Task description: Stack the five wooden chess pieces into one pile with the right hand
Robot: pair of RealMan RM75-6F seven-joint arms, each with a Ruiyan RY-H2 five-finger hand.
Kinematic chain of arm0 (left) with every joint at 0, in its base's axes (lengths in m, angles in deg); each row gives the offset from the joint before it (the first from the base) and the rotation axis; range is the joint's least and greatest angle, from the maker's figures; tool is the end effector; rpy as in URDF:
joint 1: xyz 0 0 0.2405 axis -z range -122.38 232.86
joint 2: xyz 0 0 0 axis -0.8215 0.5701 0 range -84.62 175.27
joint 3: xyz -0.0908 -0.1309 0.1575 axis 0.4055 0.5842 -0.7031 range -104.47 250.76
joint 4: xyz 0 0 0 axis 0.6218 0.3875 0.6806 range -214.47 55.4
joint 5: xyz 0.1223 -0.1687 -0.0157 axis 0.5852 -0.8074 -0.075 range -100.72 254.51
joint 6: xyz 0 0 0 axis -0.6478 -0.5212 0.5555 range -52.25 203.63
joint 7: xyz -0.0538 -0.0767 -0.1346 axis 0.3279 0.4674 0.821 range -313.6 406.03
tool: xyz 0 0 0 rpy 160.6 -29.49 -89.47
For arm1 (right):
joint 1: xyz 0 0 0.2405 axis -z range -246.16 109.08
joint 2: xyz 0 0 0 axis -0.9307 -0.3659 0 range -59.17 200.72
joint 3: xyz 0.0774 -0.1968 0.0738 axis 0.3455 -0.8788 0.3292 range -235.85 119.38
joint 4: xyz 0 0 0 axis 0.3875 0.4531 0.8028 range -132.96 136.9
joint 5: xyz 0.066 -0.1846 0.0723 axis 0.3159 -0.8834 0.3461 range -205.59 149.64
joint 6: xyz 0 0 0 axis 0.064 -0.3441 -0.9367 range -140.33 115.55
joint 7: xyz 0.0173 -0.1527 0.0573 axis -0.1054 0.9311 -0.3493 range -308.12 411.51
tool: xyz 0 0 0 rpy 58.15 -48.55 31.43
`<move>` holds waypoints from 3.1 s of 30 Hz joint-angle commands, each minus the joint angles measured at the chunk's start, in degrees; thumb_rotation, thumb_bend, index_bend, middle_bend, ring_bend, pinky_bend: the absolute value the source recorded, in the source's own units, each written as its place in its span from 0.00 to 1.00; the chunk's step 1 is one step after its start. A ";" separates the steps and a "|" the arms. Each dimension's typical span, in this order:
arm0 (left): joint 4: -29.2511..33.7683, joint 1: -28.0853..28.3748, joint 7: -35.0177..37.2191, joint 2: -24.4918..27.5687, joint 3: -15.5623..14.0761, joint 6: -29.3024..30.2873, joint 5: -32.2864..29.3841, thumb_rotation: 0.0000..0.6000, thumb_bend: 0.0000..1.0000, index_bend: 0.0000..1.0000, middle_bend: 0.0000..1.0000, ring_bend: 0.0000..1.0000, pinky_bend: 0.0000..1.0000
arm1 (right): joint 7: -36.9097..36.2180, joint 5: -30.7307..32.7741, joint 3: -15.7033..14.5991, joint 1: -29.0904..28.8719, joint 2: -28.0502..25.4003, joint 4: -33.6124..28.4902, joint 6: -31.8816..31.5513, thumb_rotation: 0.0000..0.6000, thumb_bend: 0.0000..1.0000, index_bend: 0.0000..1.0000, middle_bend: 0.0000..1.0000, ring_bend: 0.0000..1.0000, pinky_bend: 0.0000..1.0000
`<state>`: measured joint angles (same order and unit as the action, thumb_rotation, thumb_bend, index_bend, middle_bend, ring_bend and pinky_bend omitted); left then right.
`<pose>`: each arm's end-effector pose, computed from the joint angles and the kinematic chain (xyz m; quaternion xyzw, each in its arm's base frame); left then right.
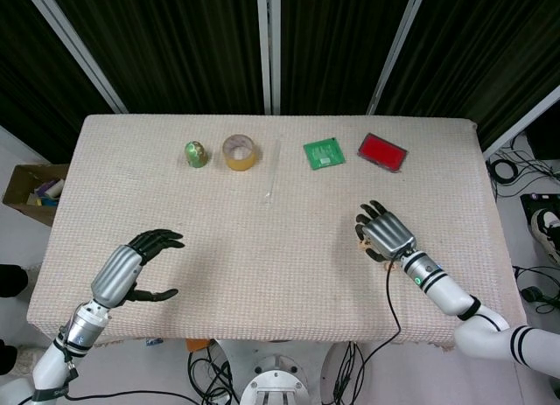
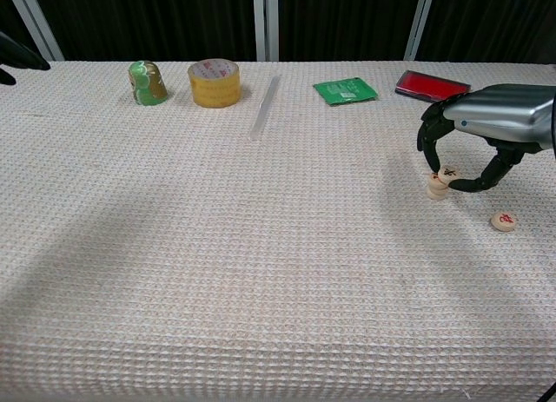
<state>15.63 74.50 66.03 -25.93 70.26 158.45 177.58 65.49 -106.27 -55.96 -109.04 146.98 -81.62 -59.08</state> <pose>-0.1769 0.2188 0.0748 -0.6394 -0.4442 -0.5536 0.2957 -0.1822 -0.3258 0.0053 0.8347 -0.2926 0.2561 0.3900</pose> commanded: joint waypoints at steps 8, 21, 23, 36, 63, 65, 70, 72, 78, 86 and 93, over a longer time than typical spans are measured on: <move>-0.11 0.07 0.16 -0.03 0.01 -0.15 -0.09 1.00 0.00 0.27 0.21 0.17 0.23 | -0.57 -0.34 0.06 -0.22 0.26 0.20 -0.26 1.00 0.34 0.51 0.27 0.05 0.10; -0.10 0.10 0.22 0.03 -0.02 -0.27 -0.21 1.00 0.00 0.27 0.21 0.17 0.23 | -0.80 -0.34 -0.01 -0.60 0.65 0.63 0.01 1.00 0.34 0.48 0.27 0.05 0.10; -0.13 0.11 0.29 0.00 -0.02 -0.29 -0.22 1.00 0.00 0.27 0.21 0.17 0.23 | -0.93 -0.46 0.05 -0.63 0.77 0.69 -0.15 1.00 0.34 0.47 0.27 0.05 0.10; -0.30 0.10 0.61 0.03 -0.17 -0.44 -0.30 1.00 0.00 0.27 0.21 0.17 0.23 | -1.05 -0.30 -0.13 -0.71 0.68 0.40 0.00 1.00 0.34 0.41 0.27 0.05 0.09; 1.03 0.27 -1.13 -0.19 -0.28 -0.01 1.18 1.00 0.00 0.27 0.21 0.17 0.23 | -8.79 -6.49 -7.30 15.15 -1.40 1.38 -17.03 1.00 0.18 0.42 0.19 0.03 0.08; 1.29 0.16 -1.47 -0.08 -0.34 0.14 1.28 1.00 0.00 0.27 0.21 0.17 0.23 | -8.85 -6.82 -6.88 14.93 0.06 2.94 -16.65 1.00 0.18 0.42 0.19 0.03 0.08; 1.40 -0.20 -1.43 0.19 -0.43 0.50 0.96 1.00 0.00 0.27 0.21 0.17 0.23 | -8.15 -7.31 -5.68 14.00 2.45 5.04 -15.71 1.00 0.23 0.42 0.19 0.03 0.08; 1.26 -0.29 -1.25 0.19 -0.47 0.64 0.96 1.00 0.00 0.27 0.21 0.17 0.23 | -7.61 -7.08 -5.24 13.51 3.05 5.51 -14.78 1.00 0.24 0.42 0.19 0.03 0.08; 0.60 -0.61 -0.59 0.06 -0.65 1.00 0.92 1.00 0.00 0.27 0.21 0.17 0.23 | -6.82 -6.47 -4.83 12.97 3.49 5.58 -12.90 1.00 0.26 0.42 0.20 0.03 0.07; -0.08 -0.67 -0.02 -0.25 -0.71 1.06 0.95 1.00 0.00 0.27 0.21 0.17 0.23 | -7.10 -5.99 -4.60 13.07 3.50 5.93 -11.93 1.00 0.27 0.44 0.21 0.03 0.07; -0.02 -0.78 -0.08 -0.10 -0.72 1.11 0.84 1.00 0.00 0.27 0.20 0.17 0.23 | -7.81 -6.28 -4.33 12.97 3.41 6.05 -11.71 1.00 0.30 0.51 0.23 0.03 0.08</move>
<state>15.61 73.72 65.95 -26.03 69.54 159.57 178.43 57.78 -112.46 -60.31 -96.09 150.47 -75.53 -70.70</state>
